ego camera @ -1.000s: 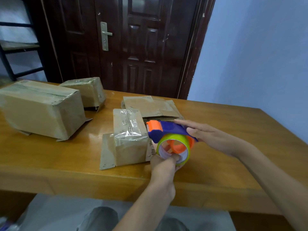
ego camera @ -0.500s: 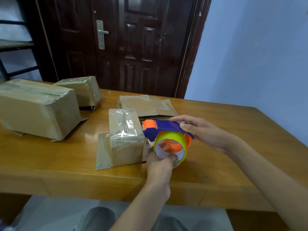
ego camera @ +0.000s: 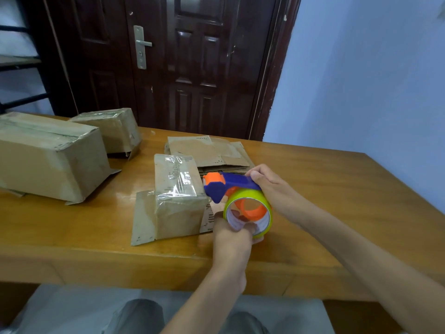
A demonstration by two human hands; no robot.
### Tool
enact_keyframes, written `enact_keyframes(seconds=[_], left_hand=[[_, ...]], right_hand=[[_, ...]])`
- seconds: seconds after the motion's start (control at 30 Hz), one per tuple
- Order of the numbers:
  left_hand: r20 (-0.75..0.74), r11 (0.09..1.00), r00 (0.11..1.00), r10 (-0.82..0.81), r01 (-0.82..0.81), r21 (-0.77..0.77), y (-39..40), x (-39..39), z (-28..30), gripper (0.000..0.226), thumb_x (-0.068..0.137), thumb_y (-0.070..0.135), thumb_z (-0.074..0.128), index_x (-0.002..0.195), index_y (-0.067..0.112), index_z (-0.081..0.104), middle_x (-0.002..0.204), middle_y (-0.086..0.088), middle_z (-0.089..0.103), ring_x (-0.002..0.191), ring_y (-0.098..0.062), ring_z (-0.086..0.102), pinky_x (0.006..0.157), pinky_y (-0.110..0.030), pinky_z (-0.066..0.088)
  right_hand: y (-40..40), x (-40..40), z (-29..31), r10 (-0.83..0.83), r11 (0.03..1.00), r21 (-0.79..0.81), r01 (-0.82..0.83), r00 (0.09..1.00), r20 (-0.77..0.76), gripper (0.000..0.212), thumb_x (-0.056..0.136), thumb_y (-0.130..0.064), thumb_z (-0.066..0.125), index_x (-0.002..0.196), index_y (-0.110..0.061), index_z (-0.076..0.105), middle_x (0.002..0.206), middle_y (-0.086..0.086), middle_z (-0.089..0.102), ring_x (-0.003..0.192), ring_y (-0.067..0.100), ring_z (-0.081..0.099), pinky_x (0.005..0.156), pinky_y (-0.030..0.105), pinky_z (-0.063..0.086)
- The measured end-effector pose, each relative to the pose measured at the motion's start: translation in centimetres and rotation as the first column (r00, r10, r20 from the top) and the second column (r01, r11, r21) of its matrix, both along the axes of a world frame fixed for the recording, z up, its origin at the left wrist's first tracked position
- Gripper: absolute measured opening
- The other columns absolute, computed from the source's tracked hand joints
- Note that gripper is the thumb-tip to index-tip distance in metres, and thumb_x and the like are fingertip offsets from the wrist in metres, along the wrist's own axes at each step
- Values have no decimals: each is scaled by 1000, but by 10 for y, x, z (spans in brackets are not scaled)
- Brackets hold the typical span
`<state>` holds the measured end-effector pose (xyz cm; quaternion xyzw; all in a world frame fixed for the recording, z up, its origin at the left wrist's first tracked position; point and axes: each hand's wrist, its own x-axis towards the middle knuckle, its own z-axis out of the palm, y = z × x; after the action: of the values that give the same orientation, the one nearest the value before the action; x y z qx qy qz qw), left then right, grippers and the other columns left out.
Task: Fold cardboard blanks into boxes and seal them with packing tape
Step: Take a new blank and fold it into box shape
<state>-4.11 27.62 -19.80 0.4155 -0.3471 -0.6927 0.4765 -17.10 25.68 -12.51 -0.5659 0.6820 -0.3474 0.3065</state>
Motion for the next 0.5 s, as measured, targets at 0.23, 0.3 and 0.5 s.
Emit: enact_keyframes(seconds=[0.23,0.3,0.5], left_hand=[[-46,998,997,-57,58,35,-2,7,5,46,91,-2,75,125,23,59,118,-4,72,98,-19,72,67,-25,62],[-64,997,996,-57,59,40,-1,7,8,41,90,1,77,119,25,60,112,-3,72,89,-17,74,63,-23,60],[-42,999,998,-36,37,23,2,1,11,46,89,3,78,126,23,60,117,-5,72,90,-23,77,57,-23,58]], right_hand=[[9,-33,22,294,953,91,-288,954,-59,48,95,-48,65,141,-37,56,135,-17,61,120,1,62,82,23,60],[8,-39,23,277,960,39,-276,960,-47,42,97,-41,67,138,-36,62,130,-16,66,116,0,65,78,26,62],[7,-43,20,210,919,-95,-382,680,-703,60,108,-62,26,146,-28,57,118,-10,74,95,5,67,76,18,56]])
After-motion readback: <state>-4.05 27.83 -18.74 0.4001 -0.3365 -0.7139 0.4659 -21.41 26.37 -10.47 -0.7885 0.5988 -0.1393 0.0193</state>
